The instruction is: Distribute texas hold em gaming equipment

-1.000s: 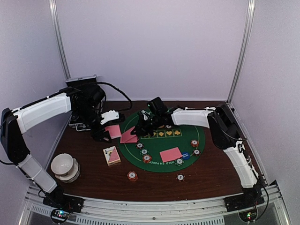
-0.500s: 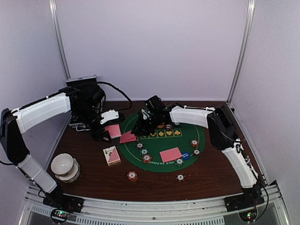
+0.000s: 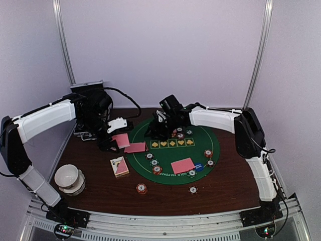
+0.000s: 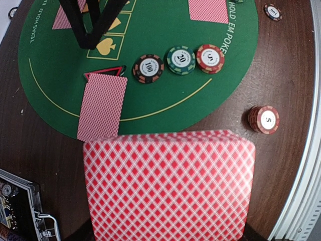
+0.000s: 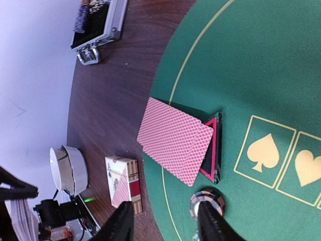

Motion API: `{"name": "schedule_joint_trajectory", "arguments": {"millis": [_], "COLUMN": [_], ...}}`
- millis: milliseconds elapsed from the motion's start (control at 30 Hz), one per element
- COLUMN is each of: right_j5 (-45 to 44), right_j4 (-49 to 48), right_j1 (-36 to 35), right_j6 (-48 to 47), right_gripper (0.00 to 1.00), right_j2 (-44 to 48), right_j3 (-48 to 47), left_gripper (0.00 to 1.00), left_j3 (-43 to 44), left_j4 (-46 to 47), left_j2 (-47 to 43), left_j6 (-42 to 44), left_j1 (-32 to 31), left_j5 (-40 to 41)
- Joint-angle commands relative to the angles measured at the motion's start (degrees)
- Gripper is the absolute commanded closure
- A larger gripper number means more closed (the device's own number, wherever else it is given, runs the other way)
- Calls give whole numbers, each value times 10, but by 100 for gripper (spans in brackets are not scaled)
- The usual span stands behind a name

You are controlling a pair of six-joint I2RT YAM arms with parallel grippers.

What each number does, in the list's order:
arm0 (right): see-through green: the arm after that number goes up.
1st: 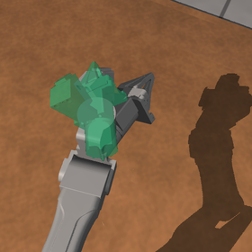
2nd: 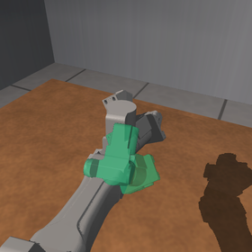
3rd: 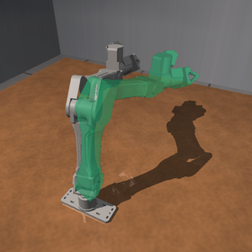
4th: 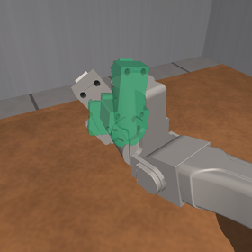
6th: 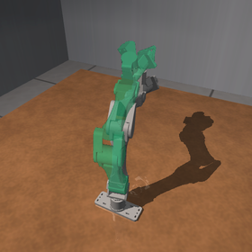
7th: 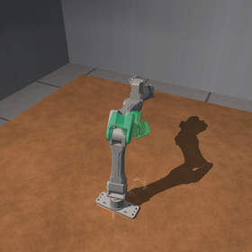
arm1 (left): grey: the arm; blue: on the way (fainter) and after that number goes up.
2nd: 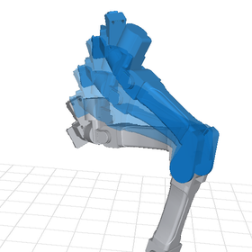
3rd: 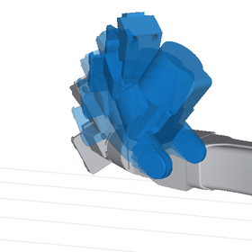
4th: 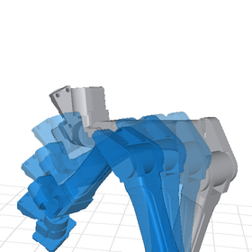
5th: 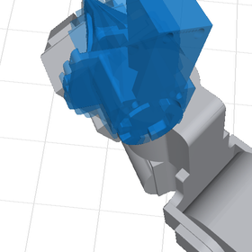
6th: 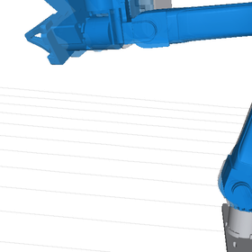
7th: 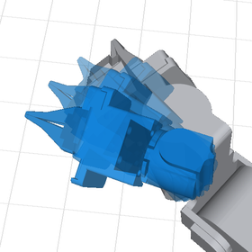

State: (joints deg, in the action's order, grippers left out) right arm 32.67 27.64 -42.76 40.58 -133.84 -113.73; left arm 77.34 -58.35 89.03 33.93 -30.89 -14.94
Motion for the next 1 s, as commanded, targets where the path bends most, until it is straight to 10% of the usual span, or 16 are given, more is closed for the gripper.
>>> {"name": "schedule_joint_trajectory", "arguments": {"millis": [0, 233, 967], "right_j5": [-9, 13, 84], "right_j4": [-40, -97, -253], "right_j1": [-9, -39, -68], "right_j6": [9, 20, 122], "right_gripper": [45, 2, 0], "right_j2": [83, 141, 172], "right_j3": [47, 127, 211], "left_gripper": [100, 100, 100], "left_j3": [0, -3, 17], "left_j4": [10, 9, -13], "left_j2": [-7, 4, 12], "left_j6": [-2, -1, 1], "left_j1": [4, 4, 3], "left_j5": [-22, -21, -16]}}
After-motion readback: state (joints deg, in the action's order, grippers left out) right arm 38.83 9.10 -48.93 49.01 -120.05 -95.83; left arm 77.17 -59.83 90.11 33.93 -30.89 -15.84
